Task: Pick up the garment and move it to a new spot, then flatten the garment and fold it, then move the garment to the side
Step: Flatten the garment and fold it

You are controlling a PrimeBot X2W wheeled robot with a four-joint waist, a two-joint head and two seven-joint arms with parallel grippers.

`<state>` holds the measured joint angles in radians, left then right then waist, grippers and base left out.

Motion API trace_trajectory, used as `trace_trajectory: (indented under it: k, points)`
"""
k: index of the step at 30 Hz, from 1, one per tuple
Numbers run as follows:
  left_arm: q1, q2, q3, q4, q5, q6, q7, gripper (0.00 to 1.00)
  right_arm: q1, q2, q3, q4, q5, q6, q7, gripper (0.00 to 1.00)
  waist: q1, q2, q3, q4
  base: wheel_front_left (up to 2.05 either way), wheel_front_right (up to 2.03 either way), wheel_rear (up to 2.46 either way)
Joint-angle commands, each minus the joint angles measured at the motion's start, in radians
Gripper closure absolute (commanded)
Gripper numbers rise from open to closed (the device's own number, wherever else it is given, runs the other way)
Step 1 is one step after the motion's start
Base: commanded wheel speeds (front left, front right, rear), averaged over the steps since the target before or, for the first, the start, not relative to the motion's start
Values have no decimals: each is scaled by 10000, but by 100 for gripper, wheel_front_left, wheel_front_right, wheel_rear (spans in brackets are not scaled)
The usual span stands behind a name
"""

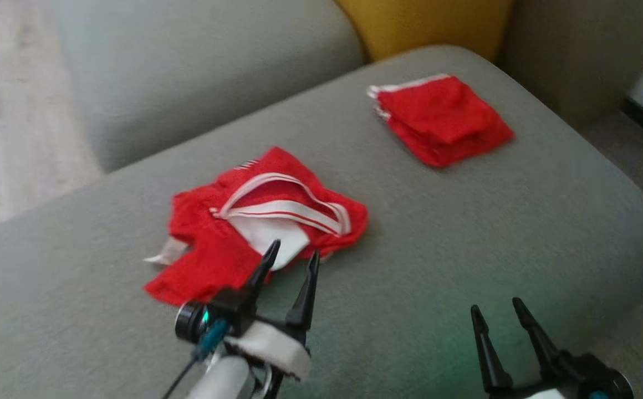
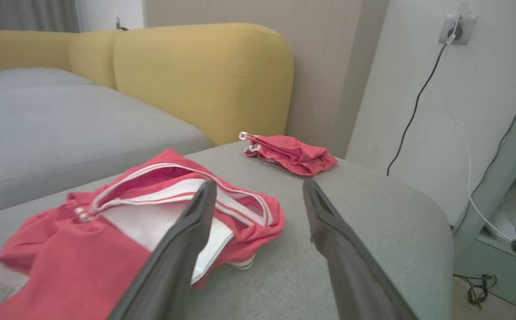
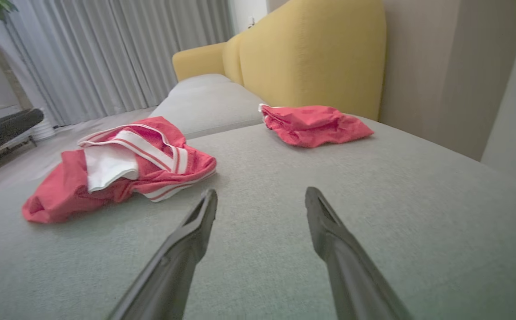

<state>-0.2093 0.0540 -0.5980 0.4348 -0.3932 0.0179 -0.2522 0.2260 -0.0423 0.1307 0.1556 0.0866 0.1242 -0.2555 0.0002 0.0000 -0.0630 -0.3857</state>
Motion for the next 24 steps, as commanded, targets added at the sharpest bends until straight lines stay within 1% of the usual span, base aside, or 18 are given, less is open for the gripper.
trace_trajectory:
  k: [1, 5, 10, 13, 14, 18, 20, 24]
  points:
    - [-809, -37, 135, 22, -226, 34, -95, 0, -563, -80, 266, -373, 13, 65, -63, 0, -2, 0, 746, -887, 0, 0, 0]
    - [-1779, -37, -375, 1056, -661, 60, -95, 0, -685, -80, 331, -392, 139, 65, -63, 0, -2, 0, 1158, -1184, 0, 0, 0]
    - [-2889, -37, -945, 1867, -1454, -195, -95, 0, -890, -80, 453, -449, 329, 65, -63, 0, -2, 0, 1648, -1289, 0, 0, 0]
    - [-3471, -37, -1361, 2536, -1808, -181, -55, 0, -1039, -80, 622, -417, 427, 65, -63, 0, -2, 0, 1906, -1358, 0, 0, 0]
    - [-3888, -37, -1636, 3037, -2045, -90, 84, 0, -1143, -80, 745, -403, 512, 65, -63, 0, -2, 0, 2083, -1404, 0, 0, 0]
    - [-4686, -37, -2155, 3754, -2528, -10, 404, 0, -1327, -79, 999, -379, 687, 65, -63, 0, -2, 0, 2424, -1503, 0, 0, 0]
    - [-4854, -37, -2284, 3897, -2657, -25, 482, 0, -1362, -79, 1054, -371, 724, 65, -63, 0, -2, 0, 2490, -1531, 0, 0, 0]
    - [-5272, -37, -2827, 4245, -3308, -118, 960, 0, -1460, -79, 1192, -336, 816, 65, -63, 0, -2, 0, 2653, -1632, 0, 0, 0]
